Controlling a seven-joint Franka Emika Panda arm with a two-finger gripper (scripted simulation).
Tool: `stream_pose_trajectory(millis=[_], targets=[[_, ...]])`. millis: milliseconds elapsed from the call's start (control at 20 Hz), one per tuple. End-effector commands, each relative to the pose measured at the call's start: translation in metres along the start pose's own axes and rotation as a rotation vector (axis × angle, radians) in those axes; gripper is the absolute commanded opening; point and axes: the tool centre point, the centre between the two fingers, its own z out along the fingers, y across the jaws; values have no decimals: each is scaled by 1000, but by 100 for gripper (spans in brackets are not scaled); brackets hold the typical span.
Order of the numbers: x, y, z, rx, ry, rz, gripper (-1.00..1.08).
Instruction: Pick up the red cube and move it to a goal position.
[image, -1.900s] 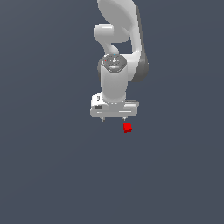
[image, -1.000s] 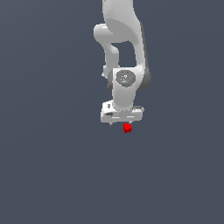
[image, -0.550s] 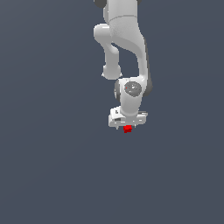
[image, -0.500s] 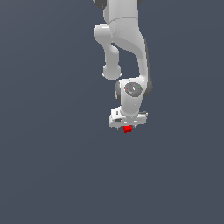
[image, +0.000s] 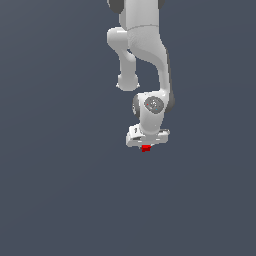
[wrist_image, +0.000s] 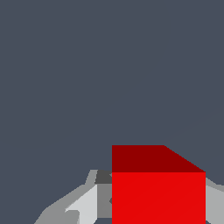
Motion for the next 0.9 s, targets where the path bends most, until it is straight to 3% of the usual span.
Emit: stream_pose_trajectory(millis=[0, 500, 850], targets=[[0, 0, 0, 0, 1, 0, -100], [-1, 1, -4, 0, 1, 0, -100], [-5, 8, -29, 0, 1, 0, -100]])
